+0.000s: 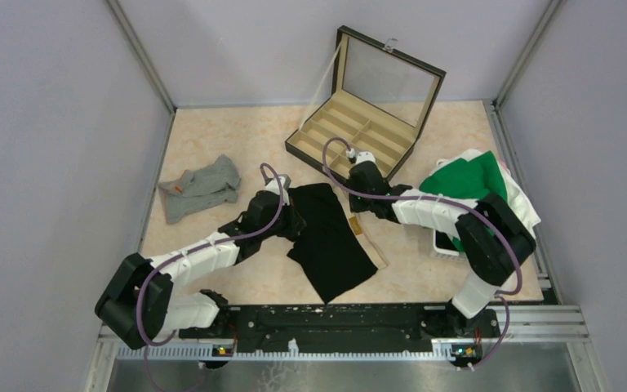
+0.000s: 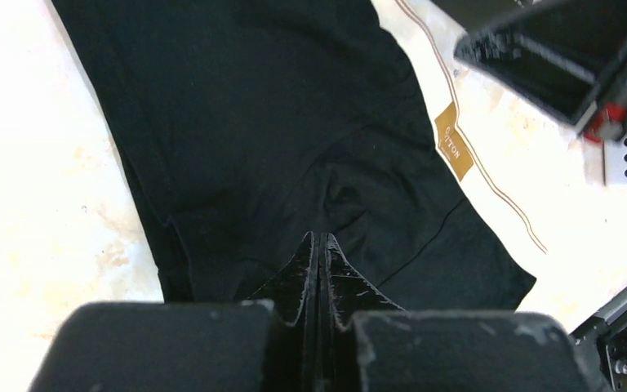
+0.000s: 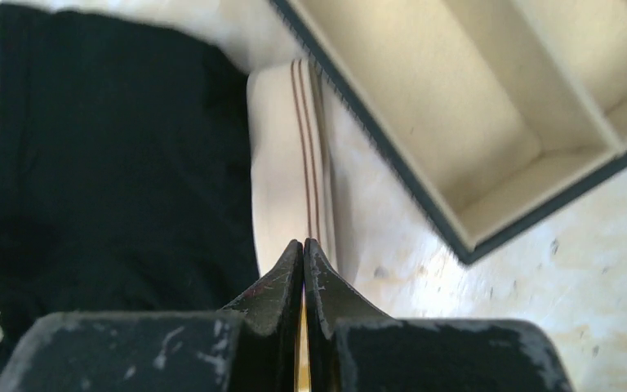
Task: Roll the underwear
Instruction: Move the storage box to the center of the board, then fold the underwear at the center of the board.
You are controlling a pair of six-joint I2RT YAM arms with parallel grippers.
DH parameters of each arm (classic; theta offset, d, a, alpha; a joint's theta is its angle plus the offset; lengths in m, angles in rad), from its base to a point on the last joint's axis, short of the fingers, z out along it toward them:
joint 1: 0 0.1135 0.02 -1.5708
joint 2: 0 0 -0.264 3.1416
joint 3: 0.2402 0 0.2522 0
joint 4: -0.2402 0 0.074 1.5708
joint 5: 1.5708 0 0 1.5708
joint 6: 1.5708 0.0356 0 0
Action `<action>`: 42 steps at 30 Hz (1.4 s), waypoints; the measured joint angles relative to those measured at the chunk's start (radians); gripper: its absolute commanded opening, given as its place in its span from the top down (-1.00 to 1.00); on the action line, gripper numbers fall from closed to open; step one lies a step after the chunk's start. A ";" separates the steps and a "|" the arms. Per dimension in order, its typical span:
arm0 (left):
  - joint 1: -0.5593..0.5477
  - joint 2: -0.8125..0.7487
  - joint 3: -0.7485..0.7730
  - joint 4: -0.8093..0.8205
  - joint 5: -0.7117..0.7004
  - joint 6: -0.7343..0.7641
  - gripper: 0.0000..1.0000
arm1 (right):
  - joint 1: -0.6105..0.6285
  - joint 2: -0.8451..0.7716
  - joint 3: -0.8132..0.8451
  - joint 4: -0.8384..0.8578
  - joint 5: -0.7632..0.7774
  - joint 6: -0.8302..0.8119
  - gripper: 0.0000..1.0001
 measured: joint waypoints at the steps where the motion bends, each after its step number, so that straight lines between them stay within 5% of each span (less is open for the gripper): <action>1: -0.003 0.000 -0.005 -0.002 0.002 -0.005 0.96 | -0.005 0.030 0.029 -0.002 0.014 -0.009 1.00; 18: -0.065 -0.024 -0.032 -0.015 0.011 -0.022 0.99 | -0.180 0.251 0.233 -0.127 0.166 -0.065 1.00; 31: -0.113 -0.030 -0.086 -0.023 -0.028 -0.063 1.00 | -0.091 0.015 0.088 0.050 -0.328 -0.174 1.00; 42: -0.115 -0.042 -0.035 -0.080 -0.229 -0.085 0.97 | 0.011 0.135 0.120 0.047 -0.302 -0.169 1.00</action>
